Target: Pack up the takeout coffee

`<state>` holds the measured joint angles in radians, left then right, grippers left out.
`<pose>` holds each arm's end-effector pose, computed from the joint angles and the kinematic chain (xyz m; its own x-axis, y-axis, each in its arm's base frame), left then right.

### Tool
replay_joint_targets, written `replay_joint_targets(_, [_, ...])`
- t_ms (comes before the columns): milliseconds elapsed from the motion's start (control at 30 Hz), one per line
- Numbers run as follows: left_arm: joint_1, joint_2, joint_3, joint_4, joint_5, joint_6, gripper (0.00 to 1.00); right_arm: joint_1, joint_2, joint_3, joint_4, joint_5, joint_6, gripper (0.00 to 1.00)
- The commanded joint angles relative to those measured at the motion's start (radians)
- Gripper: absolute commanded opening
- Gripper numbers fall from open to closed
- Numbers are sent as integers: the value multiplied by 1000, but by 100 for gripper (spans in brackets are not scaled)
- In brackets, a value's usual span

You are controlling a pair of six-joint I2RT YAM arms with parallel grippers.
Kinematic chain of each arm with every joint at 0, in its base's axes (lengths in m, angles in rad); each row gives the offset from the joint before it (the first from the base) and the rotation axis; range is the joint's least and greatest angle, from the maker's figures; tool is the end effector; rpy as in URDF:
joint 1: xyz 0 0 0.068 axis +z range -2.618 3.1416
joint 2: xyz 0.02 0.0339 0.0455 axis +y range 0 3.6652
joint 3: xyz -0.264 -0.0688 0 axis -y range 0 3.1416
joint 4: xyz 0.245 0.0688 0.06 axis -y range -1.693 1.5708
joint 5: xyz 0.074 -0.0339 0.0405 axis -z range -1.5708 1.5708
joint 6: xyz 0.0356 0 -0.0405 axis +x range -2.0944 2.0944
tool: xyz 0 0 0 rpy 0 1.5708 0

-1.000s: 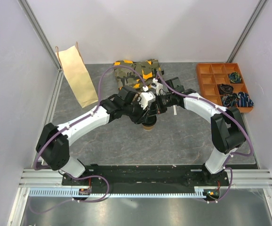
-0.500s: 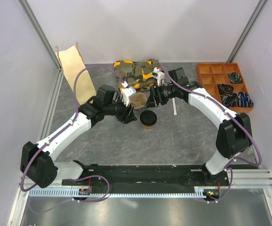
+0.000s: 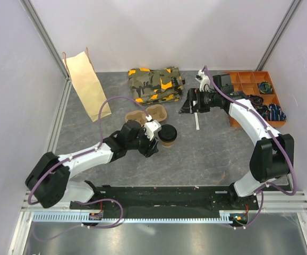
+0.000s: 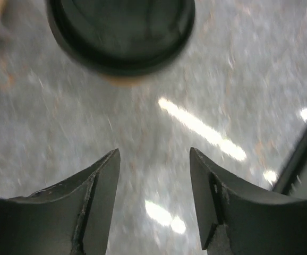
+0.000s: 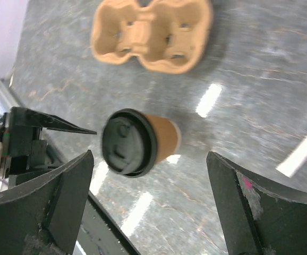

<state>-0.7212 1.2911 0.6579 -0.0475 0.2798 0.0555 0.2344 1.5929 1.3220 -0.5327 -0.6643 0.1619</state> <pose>0.1919 -0.1818 0.2025 -0.4278 0.4471 -0.7856 0.8208 0.5562 -0.1304 0.3341 0.1024 0.2962 -0.7876 -0.0576 -0.6135 -0.4784 0.6847 0.5499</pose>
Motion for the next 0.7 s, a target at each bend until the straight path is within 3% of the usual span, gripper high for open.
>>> replay_joint_targets(0, [-17,111,0,314,-96,-80,60,-15,-42,-13,8,20,1,96])
replay_joint_targets(233, [-35,302,118,405,-108,-92,44,-38,-51,-30,10,25,2,97])
replay_joint_targets(667, [-53,612,407,486,-143,-198,35,-95,-42,-35,30,31,28,98])
